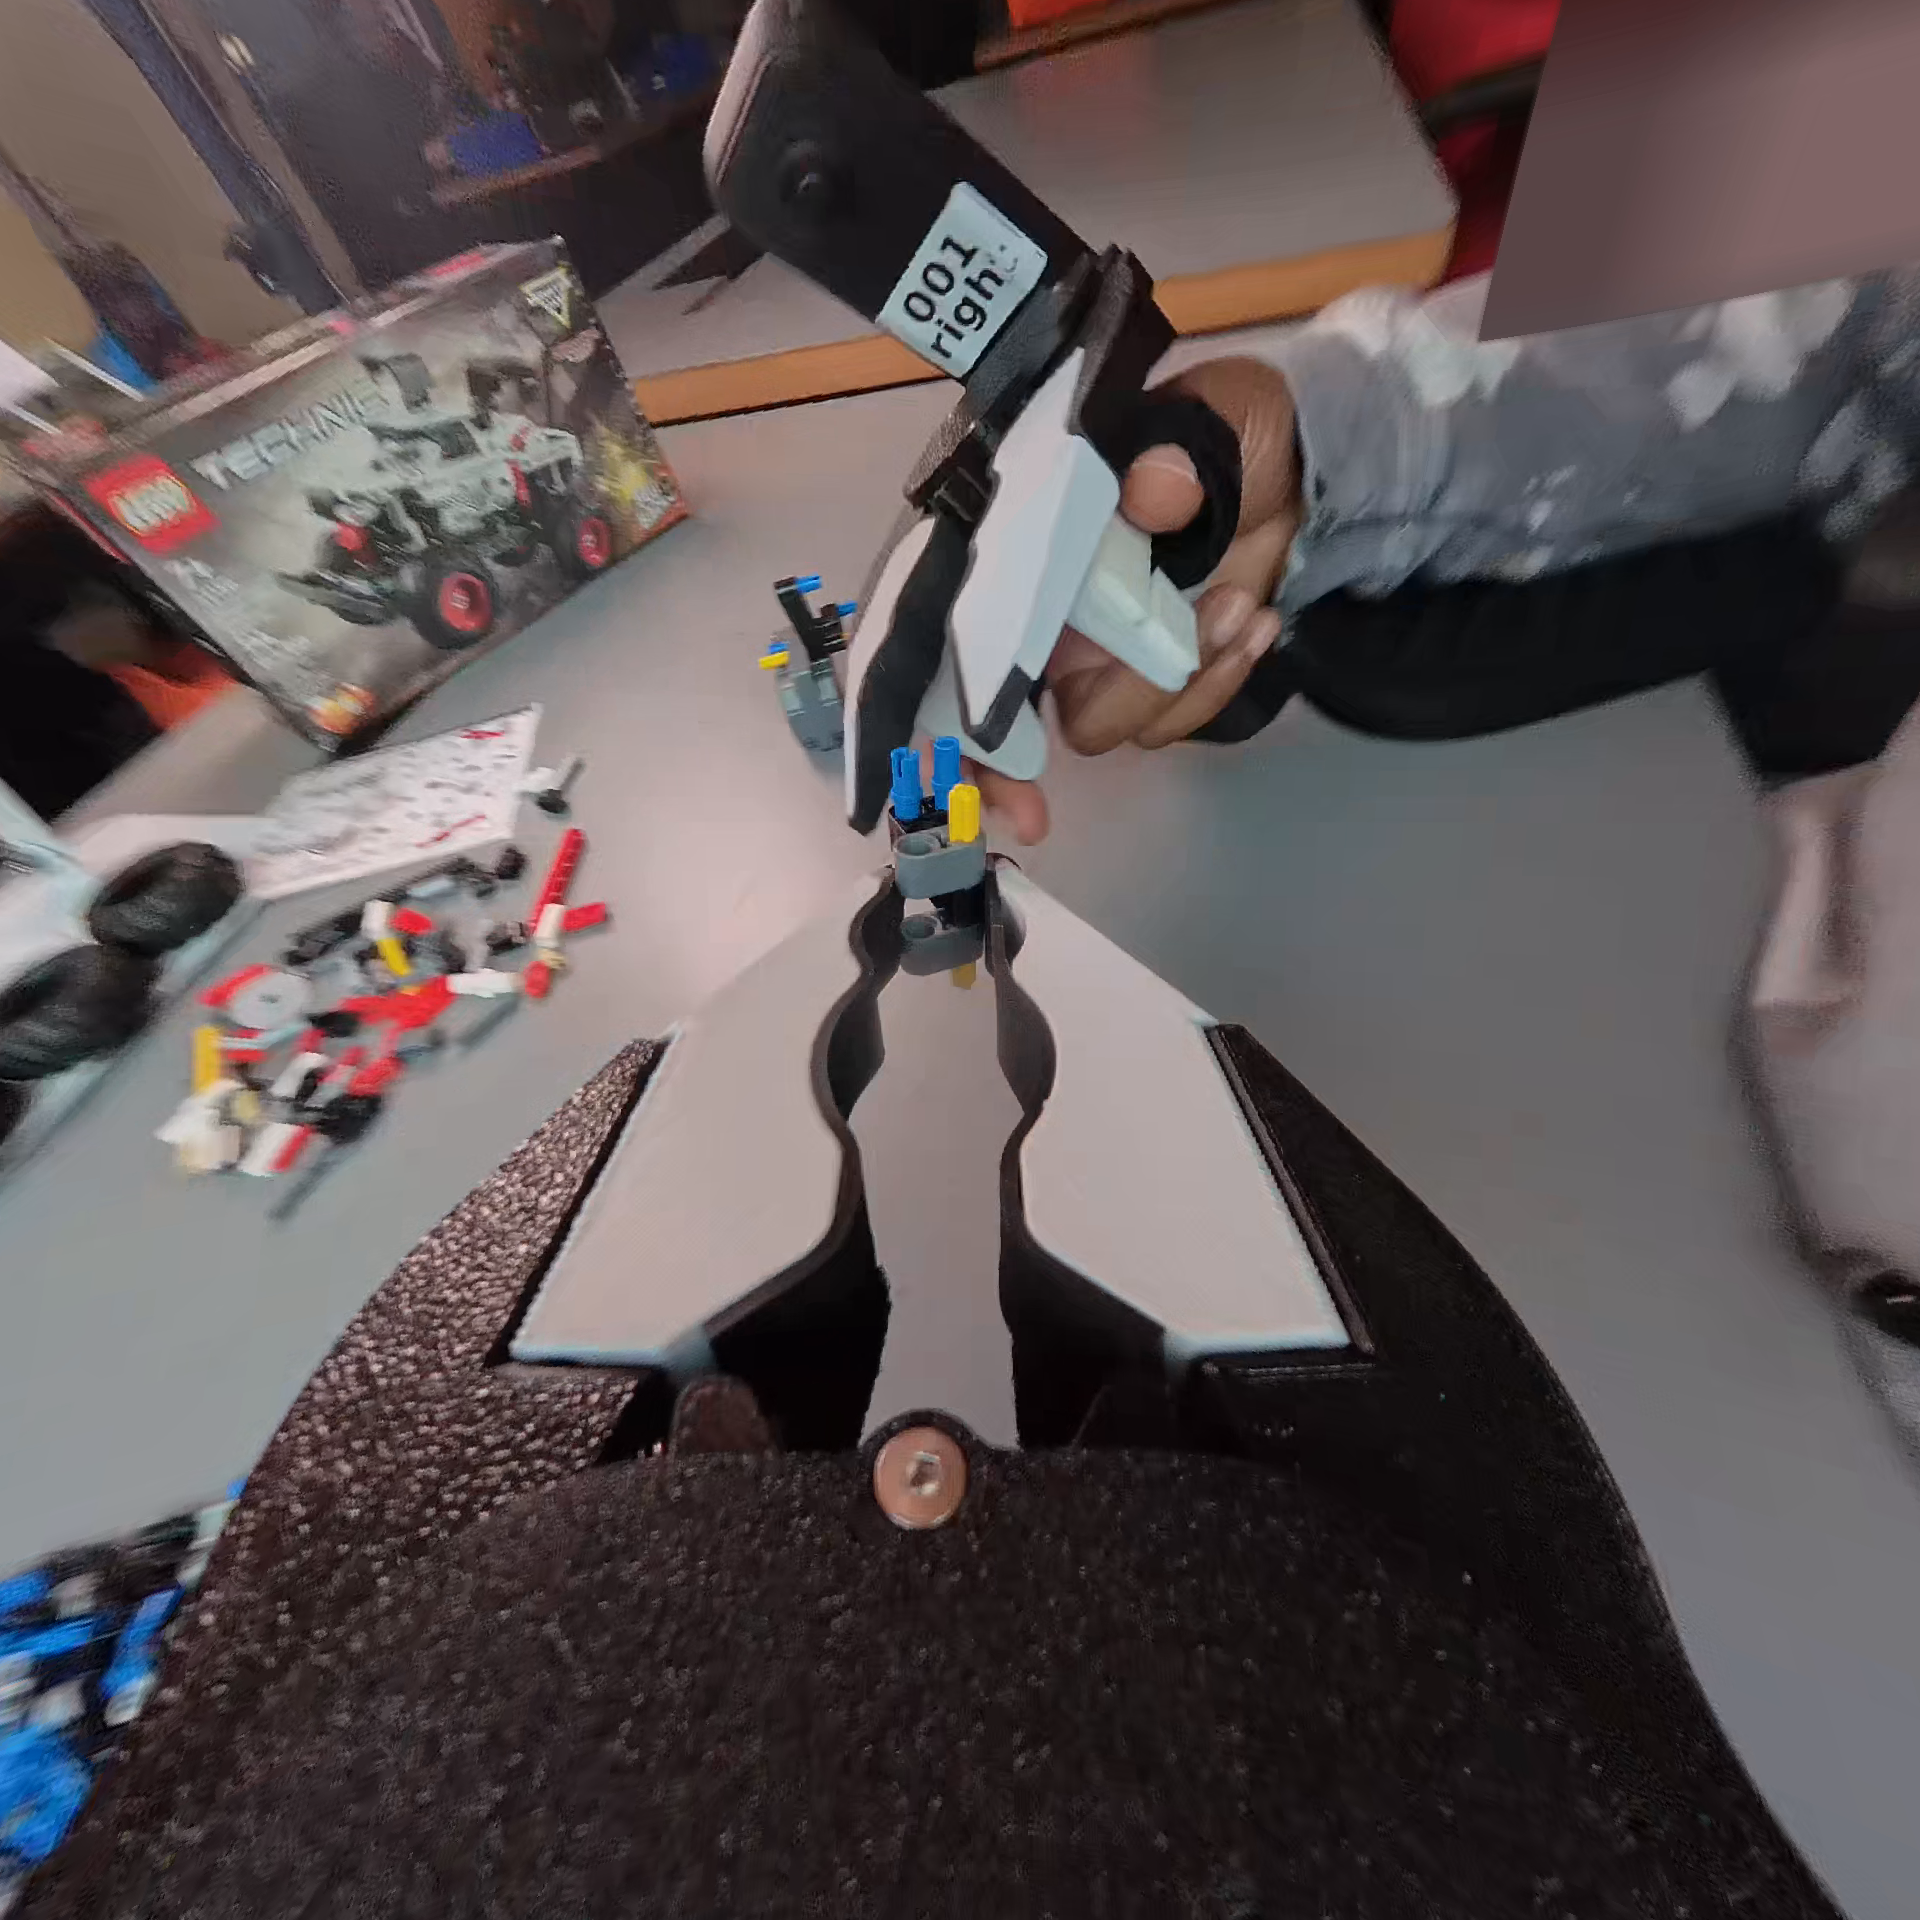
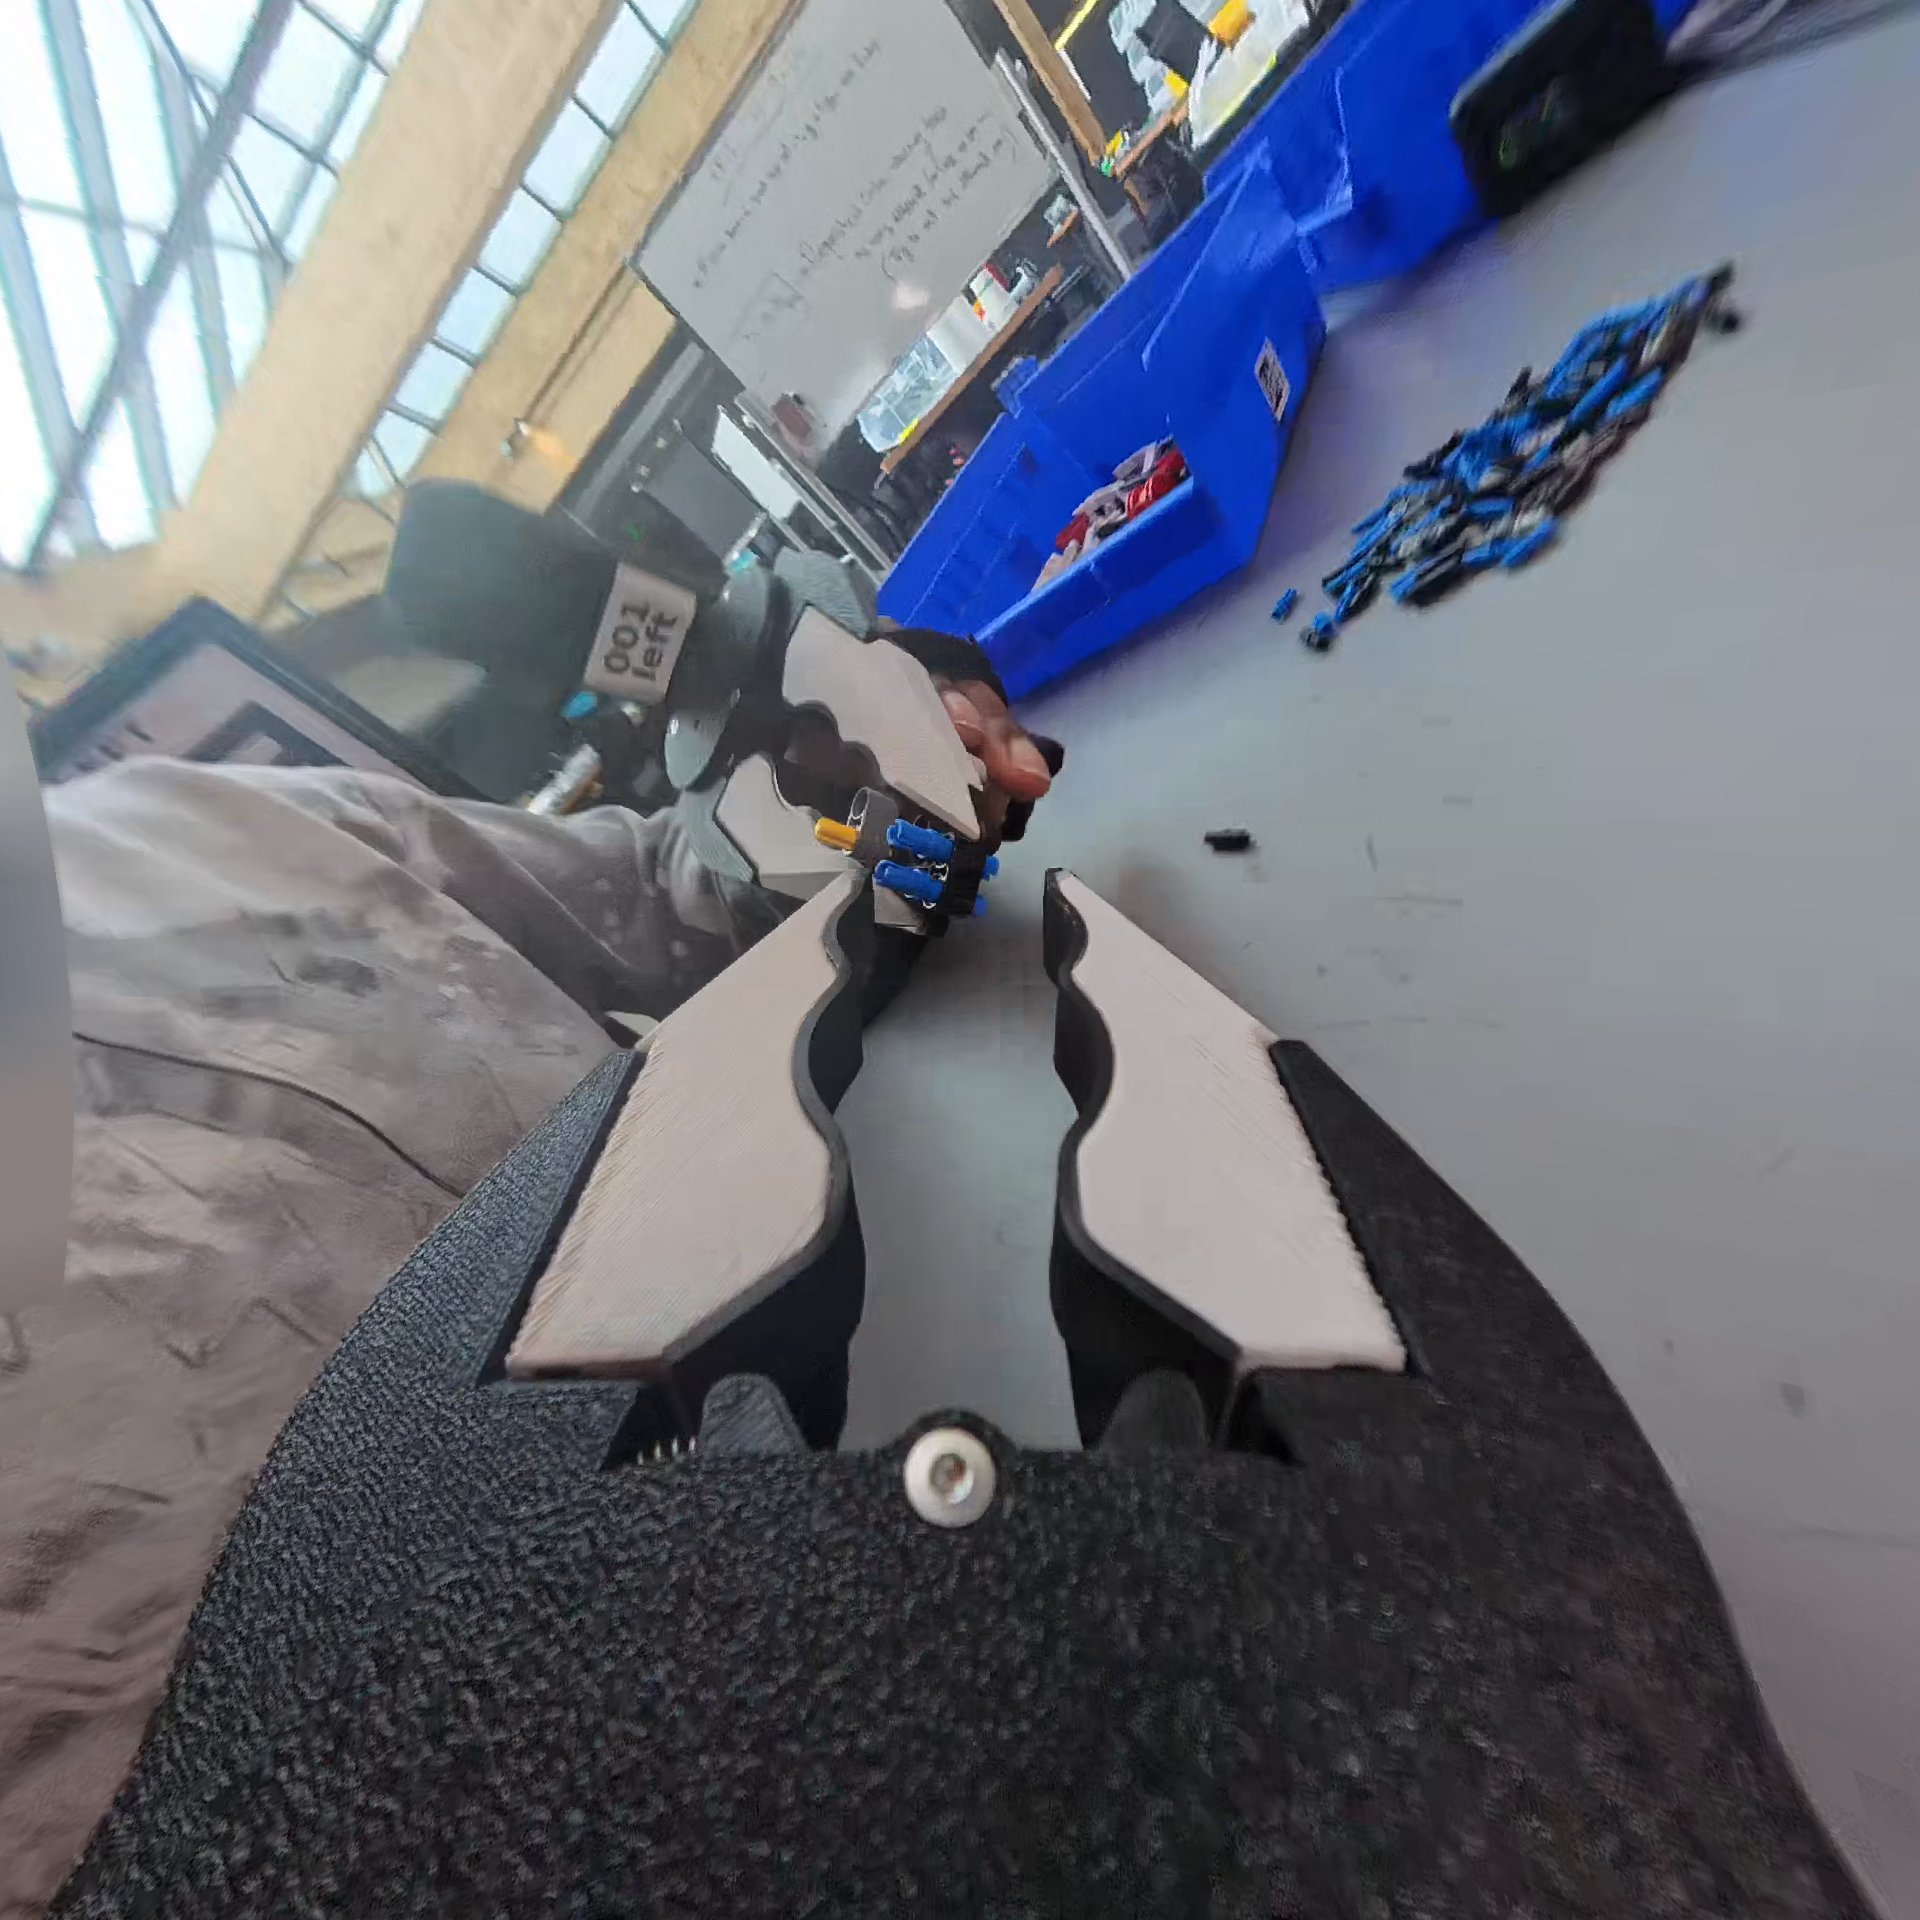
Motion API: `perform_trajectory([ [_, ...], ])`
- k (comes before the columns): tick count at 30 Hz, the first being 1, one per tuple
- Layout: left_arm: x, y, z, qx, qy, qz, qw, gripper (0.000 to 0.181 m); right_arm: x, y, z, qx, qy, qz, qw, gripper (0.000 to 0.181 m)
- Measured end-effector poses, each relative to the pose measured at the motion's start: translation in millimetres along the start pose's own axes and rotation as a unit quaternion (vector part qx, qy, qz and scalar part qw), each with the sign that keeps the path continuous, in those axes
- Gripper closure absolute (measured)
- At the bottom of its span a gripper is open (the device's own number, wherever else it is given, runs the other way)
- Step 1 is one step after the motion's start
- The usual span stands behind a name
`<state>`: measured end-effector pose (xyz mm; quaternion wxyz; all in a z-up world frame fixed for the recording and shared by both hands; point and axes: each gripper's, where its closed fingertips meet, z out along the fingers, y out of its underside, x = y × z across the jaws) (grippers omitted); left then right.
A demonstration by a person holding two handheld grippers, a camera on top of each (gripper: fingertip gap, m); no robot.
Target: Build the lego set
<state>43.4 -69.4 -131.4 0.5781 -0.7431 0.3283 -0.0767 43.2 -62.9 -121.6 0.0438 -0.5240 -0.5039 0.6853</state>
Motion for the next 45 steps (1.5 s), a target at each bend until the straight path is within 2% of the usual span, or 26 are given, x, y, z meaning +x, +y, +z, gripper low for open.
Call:
perform_trajectory([
  [1, 2, -6, -3, 0.021, 0.037, -0.071, 0.997, 0.165, -5, -5, -4, 0.001, 0.013, -0.074, 0.997, 0.147],
  [3, 4, -24, -11, 0.079, 0.12, -0.222, 0.964, 0.166, -14, -13, -10, 0.006, 0.054, -0.234, 0.971, 0.141],
  [5, -2, -33, -15, 0.112, 0.176, -0.359, 0.91, 0.168, -28, -14, -10, 0.009, 0.088, -0.392, 0.916, 0.139],
  [7, -3, -33, -15, 0.12, 0.214, -0.436, 0.866, 0.168, -35, -15, -6, 0.009, 0.132, -0.503, 0.854, 0.139],
  [8, -3, -31, -13, 0.118, 0.219, -0.459, 0.853, 0.167, -35, -15, -3, 0.003, 0.155, -0.535, 0.831, 0.139],
  [12, 0, -26, -3, 0.101, 0.22, -0.503, 0.83, 0.167, -13, -22, 1, -0.047, 0.28, -0.608, 0.742, 0.144],
  [14, 0, -21, 2, 0.089, 0.202, -0.506, 0.834, 0.167, -3, -16, 4, -0.085, 0.307, -0.615, 0.722, 0.148],
  [17, -1, -11, 7, 0.064, 0.17, -0.493, 0.851, 0.167, 9, -10, 4, -0.126, 0.341, -0.597, 0.715, 0.149],
  [21, -2, -9, 9, 0.053, 0.146, -0.48, 0.863, 0.166, 12, -10, 2, -0.128, 0.345, -0.583, 0.724, 0.152],
  [22, -4, -8, 10, 0.05, 0.137, -0.476, 0.867, 0.159, 12, -10, 2, -0.124, 0.34, -0.585, 0.726, 0.153],
  [24, -6, -7, 8, 0.045, 0.131, -0.466, 0.874, 0.157, 14, -10, 1, -0.122, 0.341, -0.592, 0.72, 0.158],
  [29, -3, 2, 9, 0.015, 0.117, -0.448, 0.886, 0.166, 26, -6, 0, -0.136, 0.341, -0.593, 0.717, 0.159],
  [32, -5, 8, 12, 0.011, 0.116, -0.474, 0.873, 0.167, 33, -4, 1, -0.152, 0.353, -0.601, 0.7, 0.159],
  [35, -8, 7, 13, 0.037, 0.135, -0.54, 0.83, 0.169, 37, -5, 2, -0.16, 0.379, -0.61, 0.677, 0.159],
  [37, -11, 8, 13, 0.048, 0.142, -0.561, 0.814, 0.169, 39, -6, 3, -0.164, 0.391, -0.61, 0.669, 0.16],
  [42, -9, 6, 12, 0.05, 0.155, -0.563, 0.81, 0.171, 37, -5, 4, -0.148, 0.375, -0.567, 0.718, 0.16],
  [45, -7, 6, 12, 0.049, 0.161, -0.558, 0.812, 0.172, 38, -2, 3, -0.148, 0.365, -0.555, 0.732, 0.16],
])
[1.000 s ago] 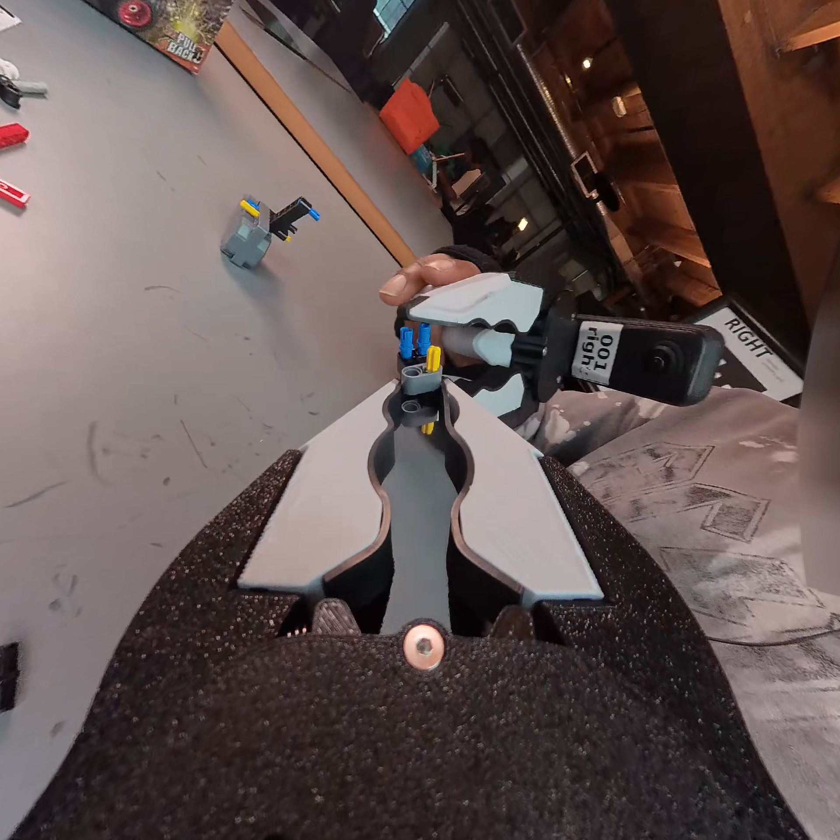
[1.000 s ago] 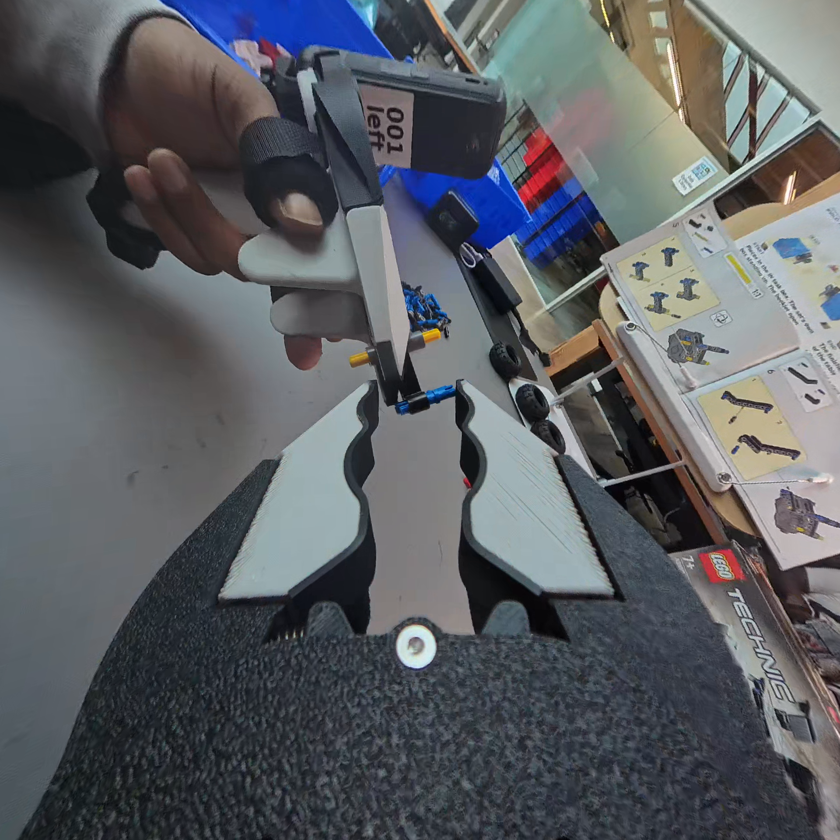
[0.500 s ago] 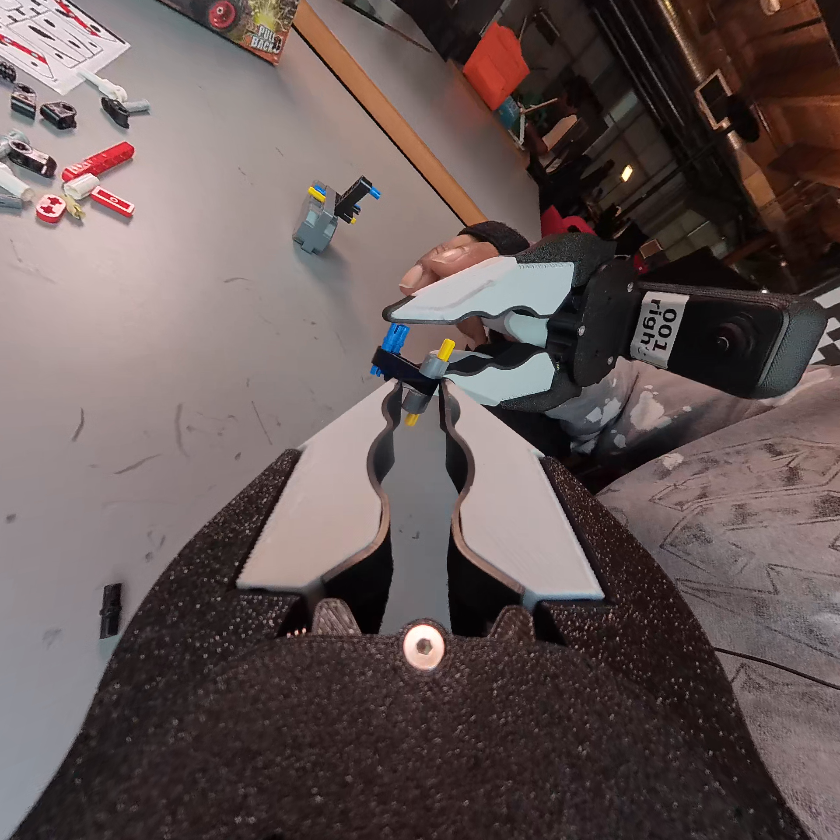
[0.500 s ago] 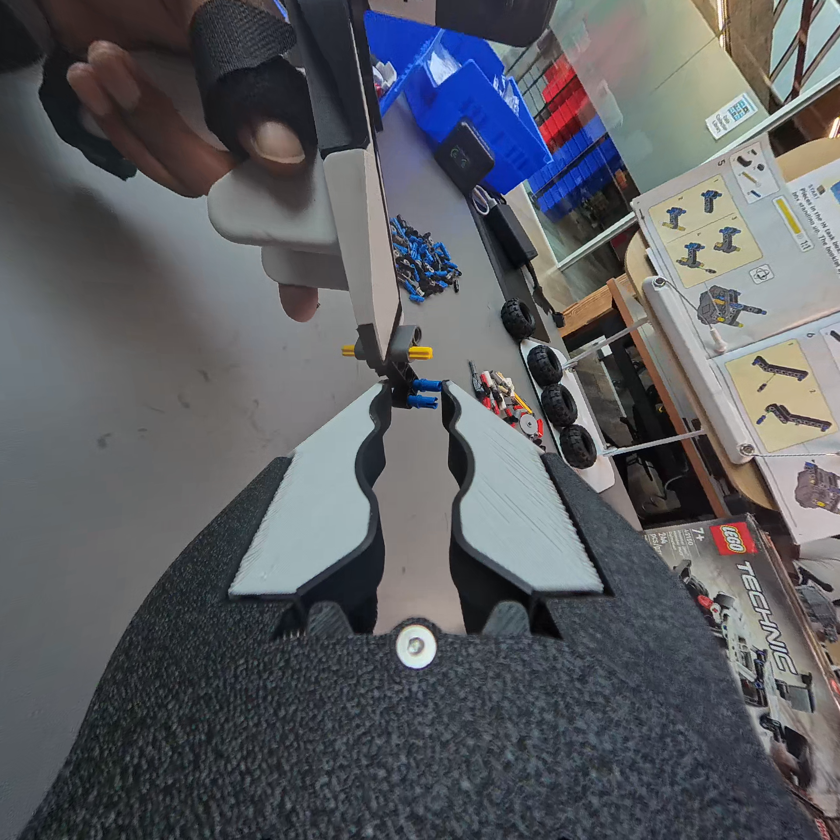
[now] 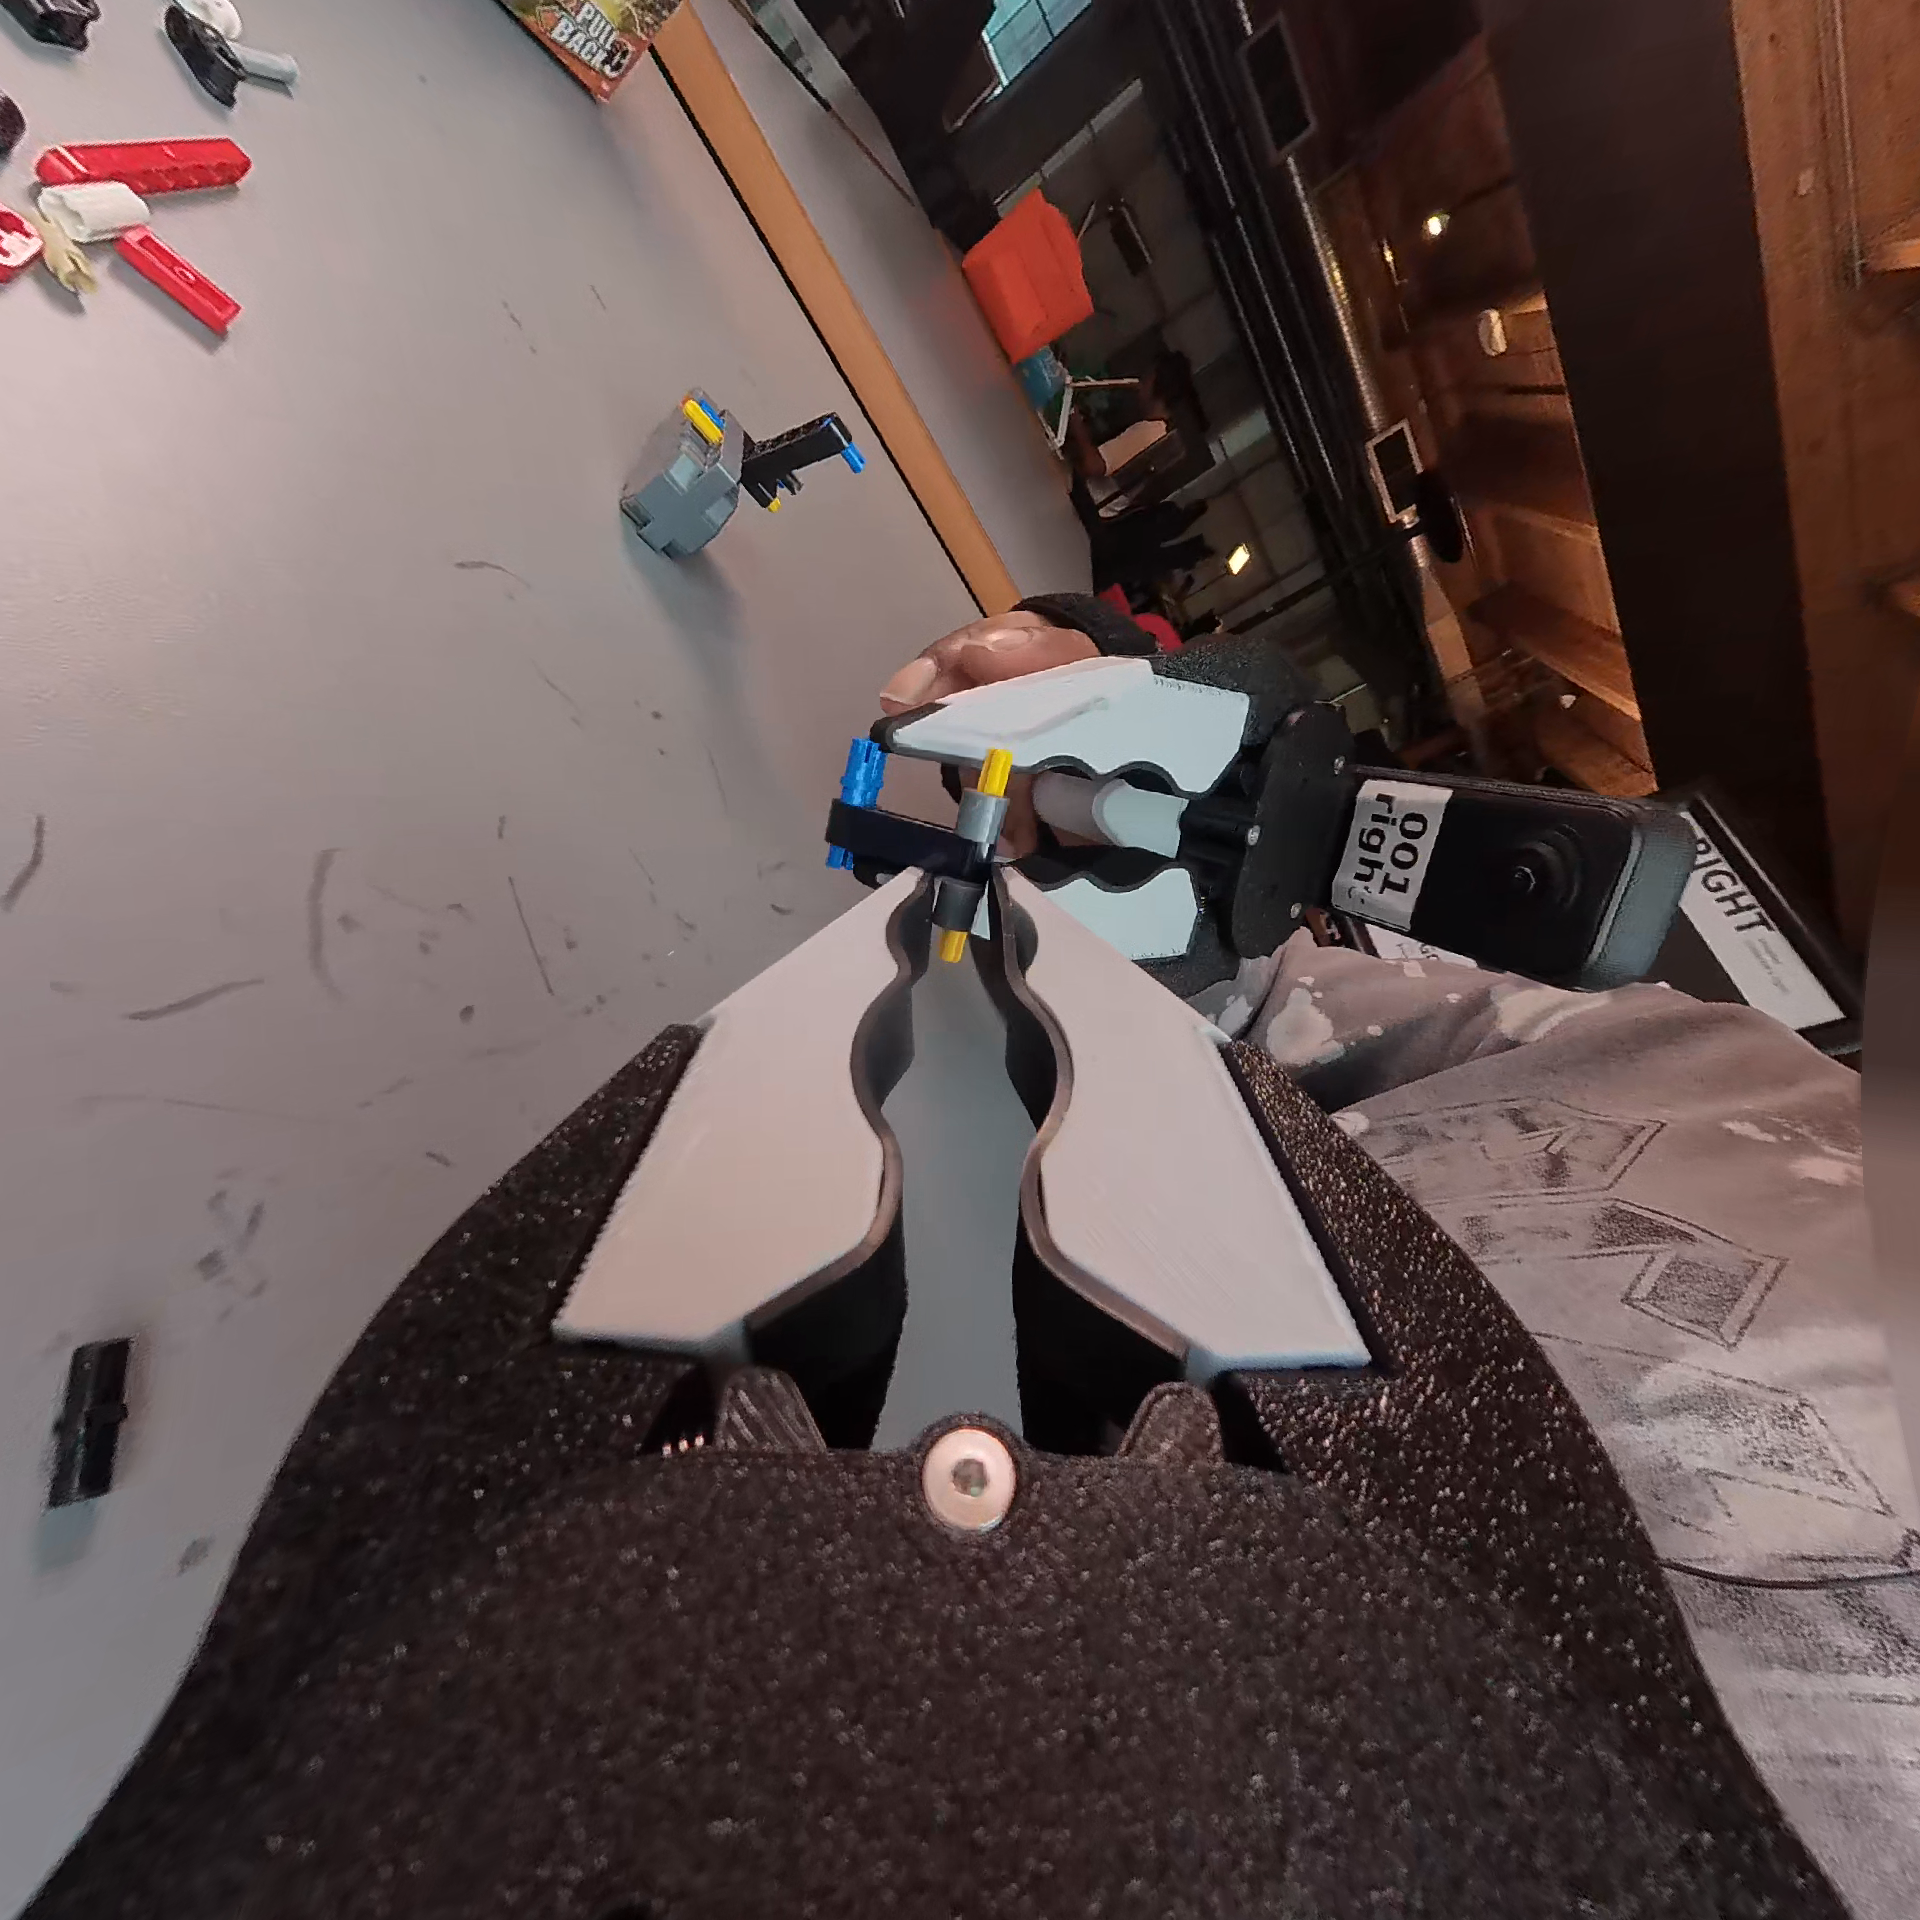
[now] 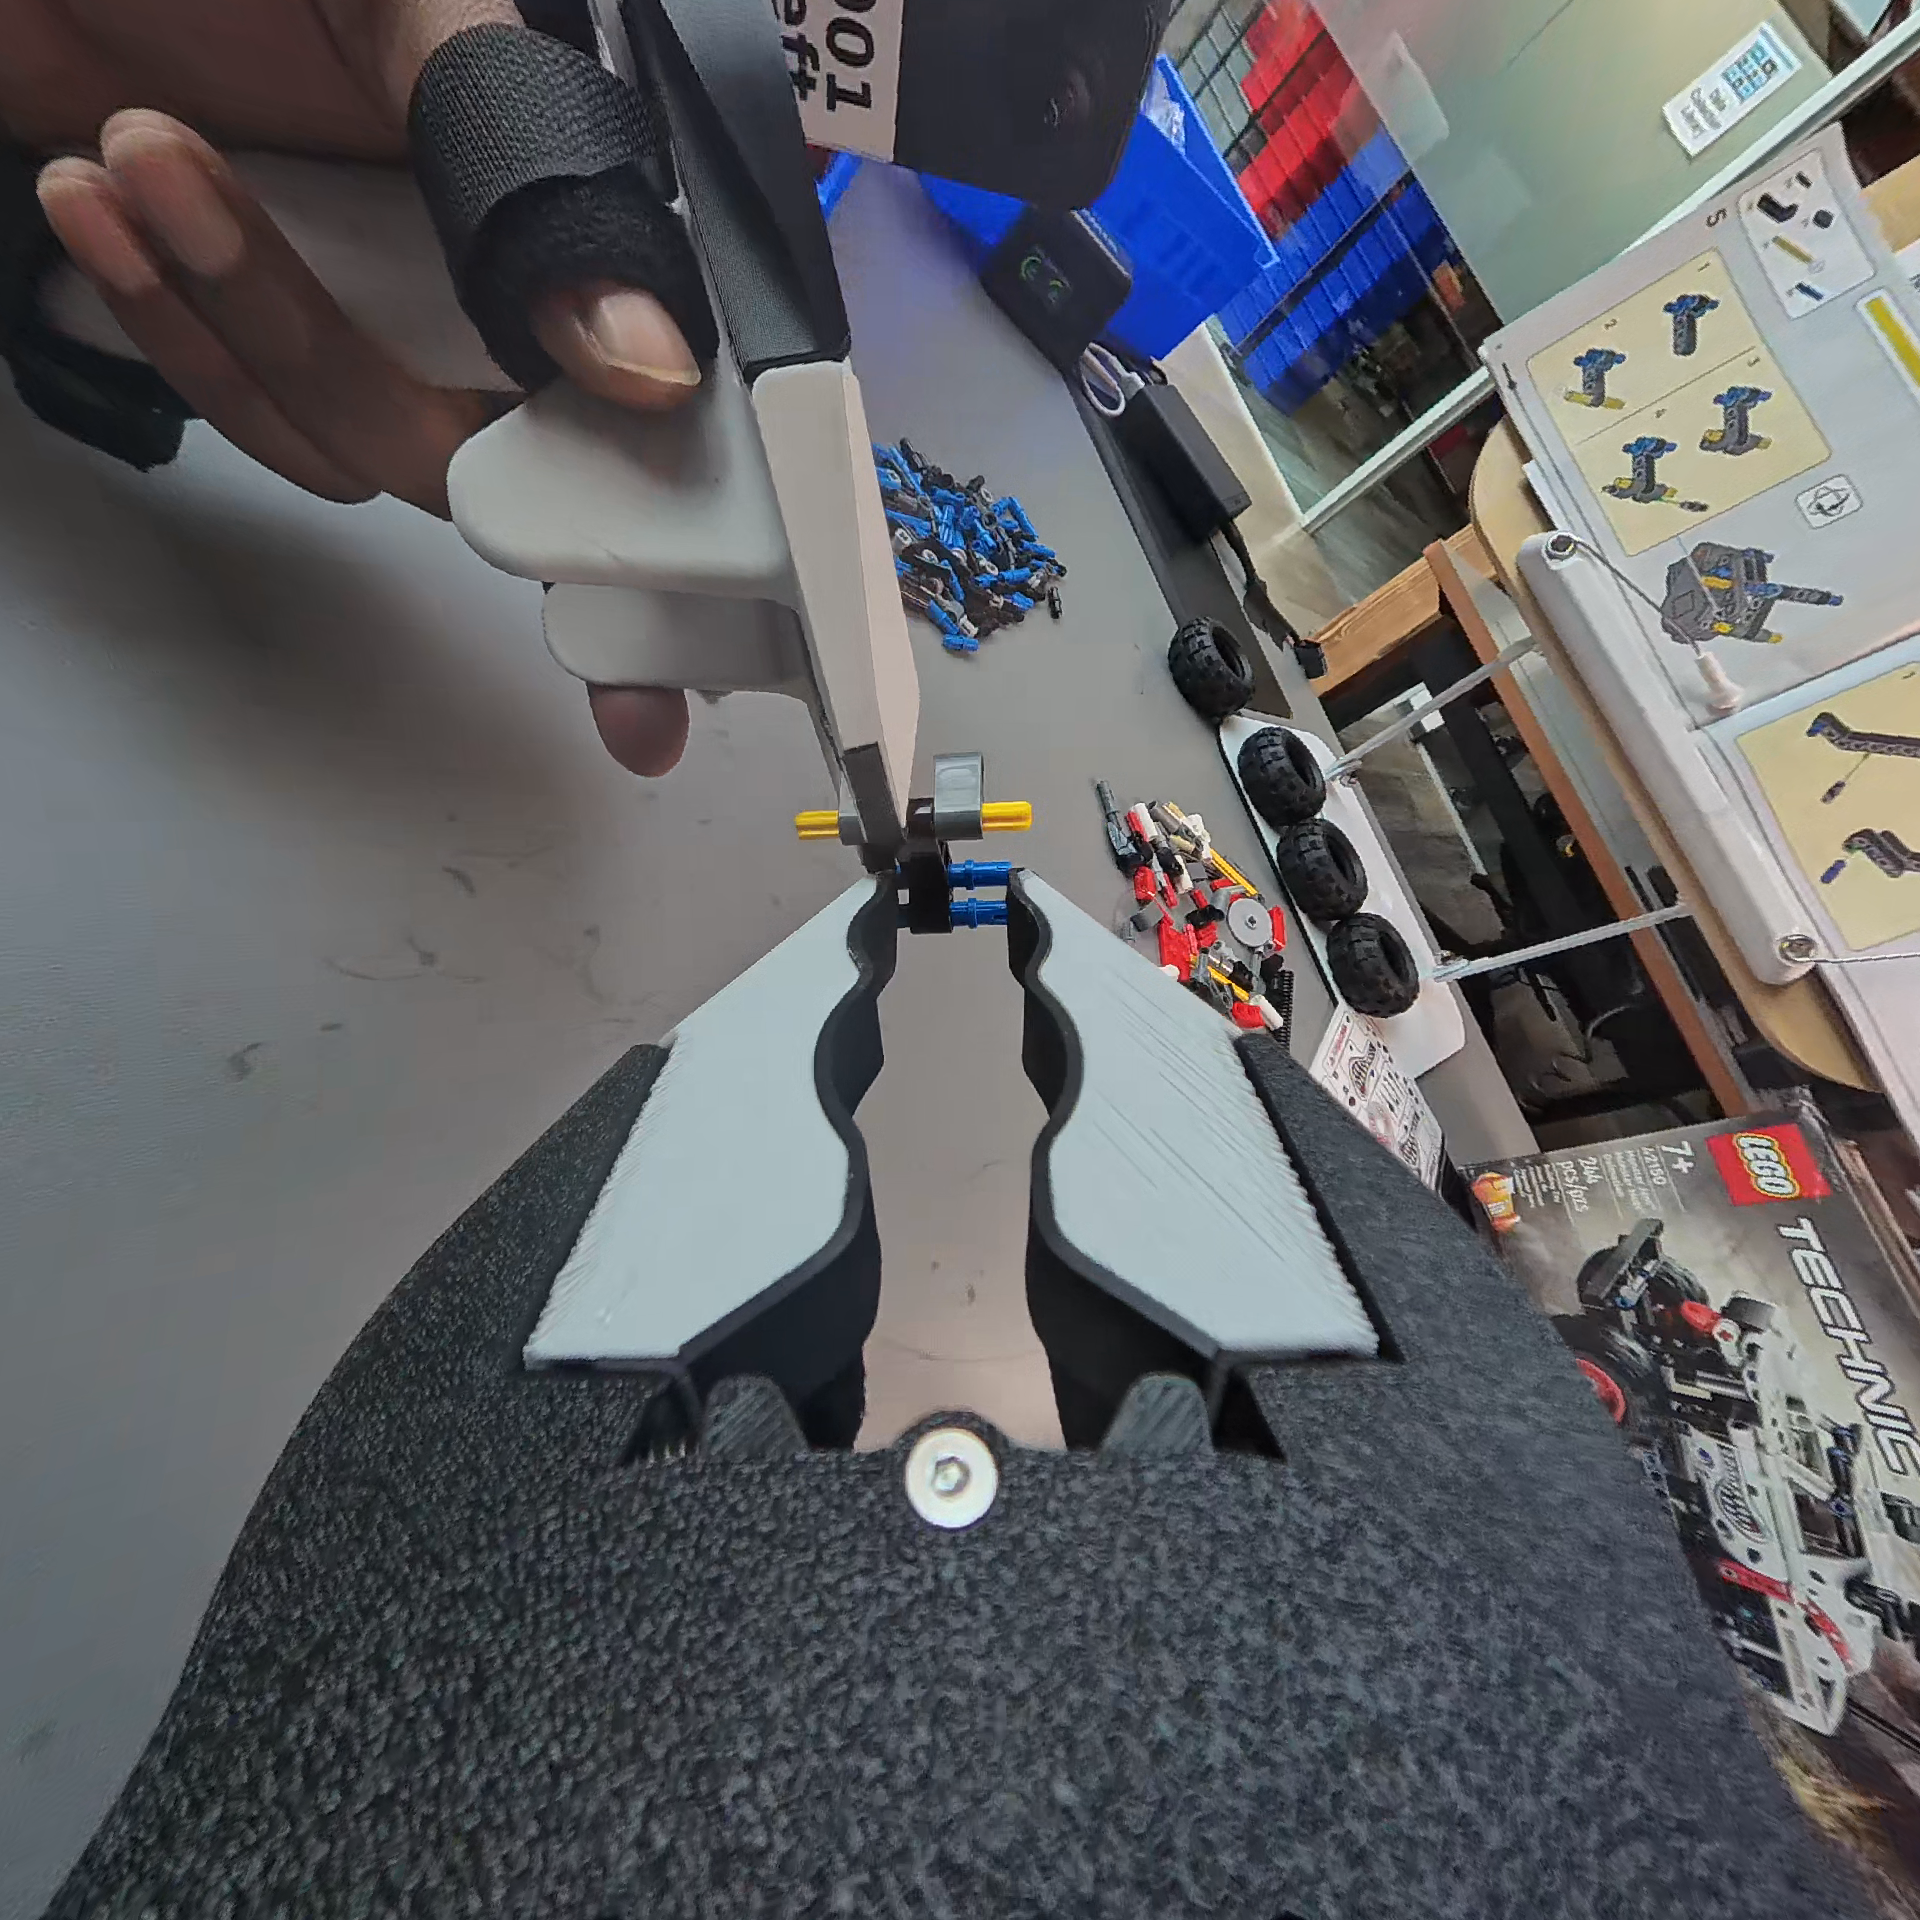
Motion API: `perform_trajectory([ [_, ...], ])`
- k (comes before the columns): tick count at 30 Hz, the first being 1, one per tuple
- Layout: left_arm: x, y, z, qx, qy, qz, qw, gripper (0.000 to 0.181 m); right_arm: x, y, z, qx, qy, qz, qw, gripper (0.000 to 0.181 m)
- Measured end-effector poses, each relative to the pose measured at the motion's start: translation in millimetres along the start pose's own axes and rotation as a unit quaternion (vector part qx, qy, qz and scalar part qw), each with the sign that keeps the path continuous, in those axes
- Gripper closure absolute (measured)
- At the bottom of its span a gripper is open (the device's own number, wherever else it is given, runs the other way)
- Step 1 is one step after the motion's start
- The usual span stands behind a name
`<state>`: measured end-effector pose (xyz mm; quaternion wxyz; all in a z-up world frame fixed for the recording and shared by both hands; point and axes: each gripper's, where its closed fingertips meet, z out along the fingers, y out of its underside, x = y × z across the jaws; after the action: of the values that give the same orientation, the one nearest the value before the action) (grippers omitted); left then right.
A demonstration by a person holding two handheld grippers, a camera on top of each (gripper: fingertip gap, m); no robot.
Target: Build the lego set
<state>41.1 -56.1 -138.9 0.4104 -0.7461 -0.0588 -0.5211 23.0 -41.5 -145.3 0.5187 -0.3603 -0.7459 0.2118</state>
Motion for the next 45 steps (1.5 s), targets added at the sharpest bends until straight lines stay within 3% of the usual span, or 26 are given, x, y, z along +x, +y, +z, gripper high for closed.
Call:
perform_trajectory([
  [3, 9, -4, -1, 0.008, 0.042, -0.016, 0.999, 0.174, -2, -6, -3, 0.027, -0.015, 0.018, 0.999, 0.173],
  [7, 11, -5, -4, 0.004, 0.036, 0.012, 0.999, 0.173, -1, -9, -5, 0.039, -0.01, 0.008, 0.999, 0.173],
  [17, 21, -14, -9, 0.033, 0.056, 0.015, 0.998, 0.175, 9, -11, -5, 0.036, 0.022, 0.025, 0.999, 0.145],
  [32, 24, -4, -5, 0.003, 0.055, 0.05, 0.997, 0.175, 4, -13, -15, 0.069, -0.038, 0.034, 0.996, 0.158],
  [45, 28, 0, -5, -0.009, 0.076, 0.033, 0.997, 0.175, 1, -13, -20, 0.083, -0.048, 0.002, 0.995, 0.162],
])
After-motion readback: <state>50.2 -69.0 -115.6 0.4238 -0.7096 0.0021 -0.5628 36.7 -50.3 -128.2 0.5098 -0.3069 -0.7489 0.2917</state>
